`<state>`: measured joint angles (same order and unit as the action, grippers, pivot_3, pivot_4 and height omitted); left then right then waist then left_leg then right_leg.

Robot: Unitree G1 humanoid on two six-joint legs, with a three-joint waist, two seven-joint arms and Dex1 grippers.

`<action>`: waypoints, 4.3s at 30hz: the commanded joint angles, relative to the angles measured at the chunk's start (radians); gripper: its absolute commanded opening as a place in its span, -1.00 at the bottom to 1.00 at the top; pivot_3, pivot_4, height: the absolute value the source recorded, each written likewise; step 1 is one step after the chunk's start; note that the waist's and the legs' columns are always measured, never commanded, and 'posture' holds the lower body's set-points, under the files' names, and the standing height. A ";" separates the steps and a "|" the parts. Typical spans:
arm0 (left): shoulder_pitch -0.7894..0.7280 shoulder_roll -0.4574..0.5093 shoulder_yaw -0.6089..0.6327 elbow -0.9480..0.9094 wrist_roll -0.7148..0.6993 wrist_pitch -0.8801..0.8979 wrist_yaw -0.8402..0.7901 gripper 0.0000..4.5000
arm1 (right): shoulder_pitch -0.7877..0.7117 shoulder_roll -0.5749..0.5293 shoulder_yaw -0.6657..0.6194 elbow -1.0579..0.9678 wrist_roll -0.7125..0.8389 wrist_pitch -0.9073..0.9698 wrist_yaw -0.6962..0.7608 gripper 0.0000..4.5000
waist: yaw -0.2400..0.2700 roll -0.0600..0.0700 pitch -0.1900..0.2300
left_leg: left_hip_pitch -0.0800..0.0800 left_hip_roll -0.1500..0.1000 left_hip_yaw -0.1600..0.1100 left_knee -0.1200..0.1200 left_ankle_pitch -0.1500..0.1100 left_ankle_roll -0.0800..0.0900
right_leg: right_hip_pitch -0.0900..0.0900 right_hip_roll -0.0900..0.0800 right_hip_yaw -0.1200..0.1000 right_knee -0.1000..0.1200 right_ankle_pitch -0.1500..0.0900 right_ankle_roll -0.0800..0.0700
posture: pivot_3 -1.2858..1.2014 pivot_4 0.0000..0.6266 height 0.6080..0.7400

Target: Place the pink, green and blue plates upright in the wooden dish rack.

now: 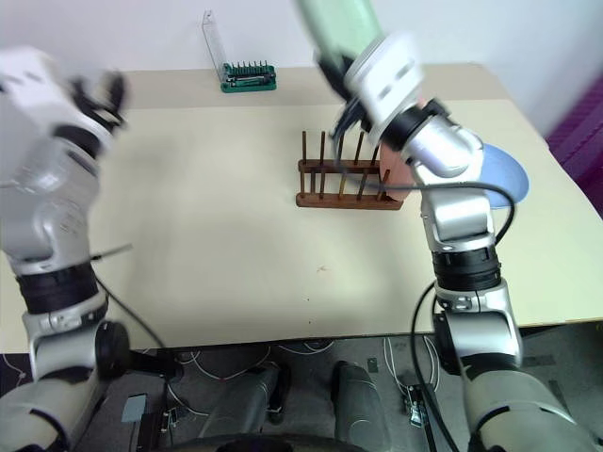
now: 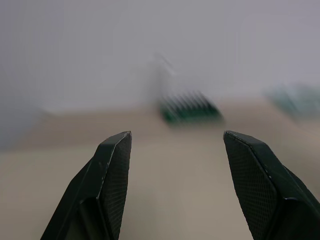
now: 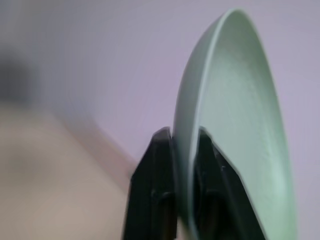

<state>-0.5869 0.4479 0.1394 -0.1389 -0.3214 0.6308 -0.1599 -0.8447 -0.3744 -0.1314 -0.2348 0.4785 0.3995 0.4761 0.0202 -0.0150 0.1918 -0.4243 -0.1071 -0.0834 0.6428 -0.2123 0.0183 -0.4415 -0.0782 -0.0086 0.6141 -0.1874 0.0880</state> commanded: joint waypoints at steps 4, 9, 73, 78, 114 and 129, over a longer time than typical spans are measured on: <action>0.181 -0.001 -0.205 -0.131 -0.060 -0.155 -0.352 0.32 | 0.029 0.051 -0.210 -0.115 0.410 0.397 -0.314 -1.00 | -0.010 0.001 0.000 | 0.000 0.000 0.002 -0.005 0.000 0.000 | -0.002 -0.001 0.002 -0.001 -0.001 -0.003 | 0.03 -0.52 0.87; 0.244 0.013 -0.270 -0.183 -0.133 -0.093 -0.503 0.32 | 0.038 0.072 -0.246 -0.078 0.509 0.483 -0.426 -1.00 | -0.020 0.006 -0.001 | 0.001 0.003 0.004 -0.014 0.004 0.000 | -0.008 0.000 0.004 0.001 -0.002 -0.006 | 0.03 -0.52 0.87; 0.212 -0.032 -0.360 -0.166 -0.065 -0.103 -0.578 0.33 | 0.314 -0.596 0.110 0.544 -0.361 -0.155 0.229 0.60 | -0.017 0.006 -0.001 | 0.008 0.010 0.019 -0.010 0.002 0.004 | 0.001 -0.003 0.001 -0.004 -0.003 -0.005 | 0.03 -0.52 0.87; 0.222 -0.033 -0.357 -0.179 -0.062 -0.099 -0.579 0.33 | 0.152 -0.508 0.251 0.924 -0.581 -0.370 0.090 0.60 | -0.015 0.006 0.000 | 0.010 0.012 0.024 -0.010 0.002 0.004 | 0.000 -0.003 0.001 -0.004 -0.002 -0.006 | 0.03 -0.52 0.87; 0.182 -0.062 -0.265 -0.072 0.013 -0.214 -0.481 0.33 | -0.267 -0.264 -0.098 0.267 0.075 0.012 0.081 -0.97 | -0.013 0.006 0.000 | 0.013 0.014 0.024 -0.011 0.002 0.004 | 0.002 -0.001 0.003 -0.003 -0.002 -0.006 | 0.03 -0.52 0.87; 0.308 0.101 -0.144 -0.041 0.034 -0.262 -0.535 0.33 | -0.192 0.212 -0.139 0.187 0.605 0.486 -0.404 -0.97 | -0.009 0.006 -0.001 | 0.012 0.013 0.024 -0.012 0.001 0.004 | -0.001 -0.003 0.003 -0.003 -0.001 -0.008 | 0.03 -0.52 0.87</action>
<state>-0.2833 0.5455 -0.0158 -0.1299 -0.2738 0.3671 -0.6857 -1.0501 -0.1689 -0.2650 -0.0589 1.0831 0.8774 0.0931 0.0110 -0.0092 0.1910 -0.4126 -0.0936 -0.0588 0.6304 -0.2112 0.0222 -0.4424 -0.0808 -0.0056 0.6110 -0.1882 0.0800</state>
